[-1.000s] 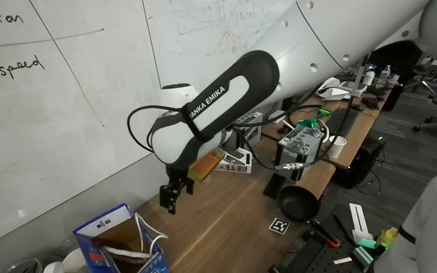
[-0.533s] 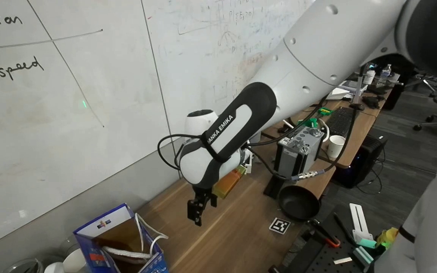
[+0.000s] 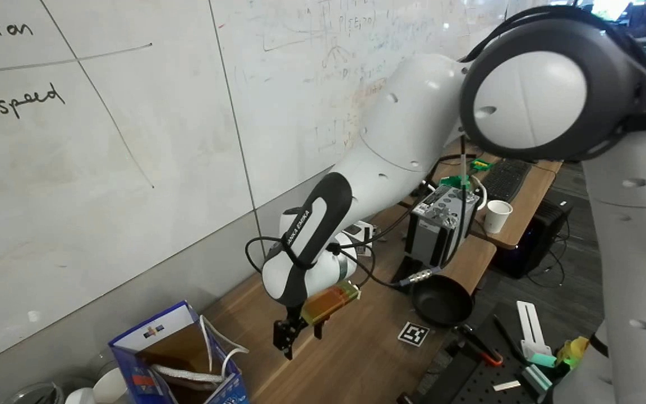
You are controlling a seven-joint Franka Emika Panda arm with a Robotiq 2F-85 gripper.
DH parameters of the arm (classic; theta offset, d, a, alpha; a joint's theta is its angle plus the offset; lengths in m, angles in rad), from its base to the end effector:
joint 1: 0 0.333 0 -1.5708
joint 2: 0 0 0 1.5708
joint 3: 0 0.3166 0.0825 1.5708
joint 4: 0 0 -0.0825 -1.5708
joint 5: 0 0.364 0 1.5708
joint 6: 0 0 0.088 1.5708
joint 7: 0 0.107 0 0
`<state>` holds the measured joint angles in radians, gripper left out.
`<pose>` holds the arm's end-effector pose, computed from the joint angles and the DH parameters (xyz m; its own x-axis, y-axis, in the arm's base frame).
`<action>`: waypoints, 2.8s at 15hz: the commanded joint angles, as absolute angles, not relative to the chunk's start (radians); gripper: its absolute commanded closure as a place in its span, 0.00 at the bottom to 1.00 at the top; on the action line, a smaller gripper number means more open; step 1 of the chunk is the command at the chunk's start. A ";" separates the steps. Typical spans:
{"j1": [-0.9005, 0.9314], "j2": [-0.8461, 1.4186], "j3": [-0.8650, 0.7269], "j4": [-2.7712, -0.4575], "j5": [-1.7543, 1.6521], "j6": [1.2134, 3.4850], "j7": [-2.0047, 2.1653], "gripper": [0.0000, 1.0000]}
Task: Pick up the ropes from the table and put them in the blue box.
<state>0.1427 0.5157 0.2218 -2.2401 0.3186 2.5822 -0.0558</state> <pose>0.4772 0.1825 0.1465 0.9716 0.1361 -0.1938 0.0889 -0.9681 -0.2344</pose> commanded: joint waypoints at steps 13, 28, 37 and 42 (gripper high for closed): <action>-0.016 0.864 0.384 -1.882 0.629 2.567 -0.001 0.00; -0.033 0.815 0.419 -1.833 0.893 2.301 -0.125 0.00; -0.014 0.617 0.374 -1.910 1.129 2.172 -0.286 0.00; 0.066 0.553 0.329 -1.943 1.180 2.120 -0.311 0.00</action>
<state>0.0000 0.6204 0.3698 -1.9013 1.1359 2.1430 -0.2850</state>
